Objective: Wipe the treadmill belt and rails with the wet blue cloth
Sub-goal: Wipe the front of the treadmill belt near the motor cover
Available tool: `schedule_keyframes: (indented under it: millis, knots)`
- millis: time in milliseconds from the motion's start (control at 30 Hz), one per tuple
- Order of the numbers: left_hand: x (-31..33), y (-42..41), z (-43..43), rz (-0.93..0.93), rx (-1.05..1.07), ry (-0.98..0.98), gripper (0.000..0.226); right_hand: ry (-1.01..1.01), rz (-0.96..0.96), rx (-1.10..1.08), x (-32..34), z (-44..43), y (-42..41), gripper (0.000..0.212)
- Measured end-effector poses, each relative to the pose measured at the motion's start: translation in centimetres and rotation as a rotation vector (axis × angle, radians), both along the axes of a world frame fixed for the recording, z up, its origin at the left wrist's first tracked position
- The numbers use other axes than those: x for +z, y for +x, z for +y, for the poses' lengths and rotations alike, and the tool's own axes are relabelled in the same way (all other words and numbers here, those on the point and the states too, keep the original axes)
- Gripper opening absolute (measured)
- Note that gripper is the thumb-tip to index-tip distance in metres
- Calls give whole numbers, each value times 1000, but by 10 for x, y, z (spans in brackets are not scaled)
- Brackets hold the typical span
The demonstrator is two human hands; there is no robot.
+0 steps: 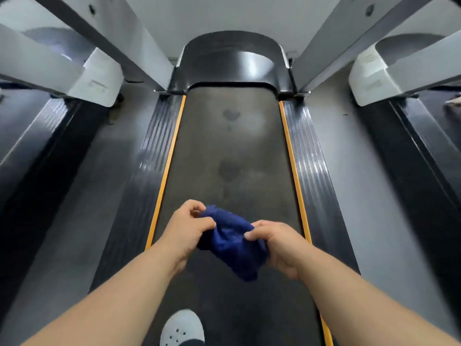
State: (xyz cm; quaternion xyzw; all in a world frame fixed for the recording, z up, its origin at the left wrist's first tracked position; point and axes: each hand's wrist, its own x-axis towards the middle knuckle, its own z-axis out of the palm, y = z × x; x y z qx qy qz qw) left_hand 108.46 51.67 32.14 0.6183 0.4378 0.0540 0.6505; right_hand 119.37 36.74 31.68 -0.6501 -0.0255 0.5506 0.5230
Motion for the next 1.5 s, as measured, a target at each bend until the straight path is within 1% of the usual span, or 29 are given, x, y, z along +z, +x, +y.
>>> schedule_keyframes:
  millis: [33, 67, 100, 133, 200, 233, 267, 333, 367, 433, 500, 567, 600, 700, 767, 833, 900, 967, 1000, 1067, 1133, 1167, 1233, 1300, 1400, 1433, 1500]
  knots:
    - [0, 13, 24, 14, -24, -22, 34, -29, 20, 6, -3, 22, 11, 14]
    - [3, 25, 46, 31, -86, -41, 47, -48, 50, 29, -2, 41, 20, 19]
    - [9, 37, 66, 61, -165, -32, 55, -64, 77, 78, 2, 59, 29, 28]
    - [16, 48, 85, 109, -247, 27, 57, -67, 100, 150, 7, 77, 37, 35]
    - [34, 74, 122, 181, -373, 203, 47, -45, 119, 283, 22, 112, 54, 37]
    - [42, 88, 138, 196, -388, 269, 40, -37, 105, 297, 28, 128, 66, 38]
    - [47, 104, 152, 193, -372, 292, 33, -34, 75, 272, 33, 144, 79, 41]
    - [53, 134, 172, 151, -299, 273, 26, -5, 30, 163, 40, 170, 108, 51]
    - [54, 150, 179, 129, -272, 248, 25, 37, 58, 102, 39, 181, 124, 56]
    - [51, 184, 188, 92, -257, 148, 23, 161, 208, 5, 42, 197, 156, 55]
    - [45, 221, 195, 44, -230, 31, 21, 226, 348, -66, 40, 207, 192, 49]
    - [33, 260, 207, 29, -156, 0, 21, 190, 384, -89, 31, 218, 233, 43]
    - [26, 280, 214, 38, -115, 2, 22, 134, 377, -100, 25, 225, 254, 40]
    - [5, 336, 246, 22, -12, 17, 22, 10, 275, -97, -1, 255, 325, 31]
    - [-11, 366, 266, 72, 27, 8, 18, -39, 229, -104, -13, 275, 362, 21]
    - [-29, 384, 290, 140, 48, 46, 10, -106, 241, -93, -22, 295, 392, 22]
    - [-49, 396, 311, 235, 72, 92, 5, -134, 308, -95, -35, 310, 417, 30]
    - [-69, 405, 331, 265, 79, 118, 11, -135, 390, -75, -52, 325, 439, 37]
    - [-80, 410, 341, 273, 71, 129, 12, -153, 406, -71, -62, 335, 449, 37]
    - [-98, 419, 361, 316, 31, 146, 13, -201, 402, -97, -83, 358, 464, 28]
    - [-117, 433, 386, 368, -37, 143, 13, -207, 397, -76, -99, 381, 479, 21]
    - [-127, 436, 399, 392, -61, 151, 13, -209, 426, -24, -106, 394, 483, 22]
    - [-145, 443, 426, 399, -106, 173, 12, -201, 518, 186, -113, 422, 489, 27]
    - [-166, 453, 447, 410, -158, 198, 9, -206, 552, 387, -123, 444, 500, 33]
    - [-203, 470, 477, 467, -191, 279, 8, -231, 487, 511, -154, 483, 518, 35]
    - [-218, 479, 488, 486, -205, 315, 11, -249, 417, 509, -169, 497, 526, 33]
    - [-246, 497, 513, 539, -265, 422, 21, -305, 212, 446, -201, 524, 542, 35]
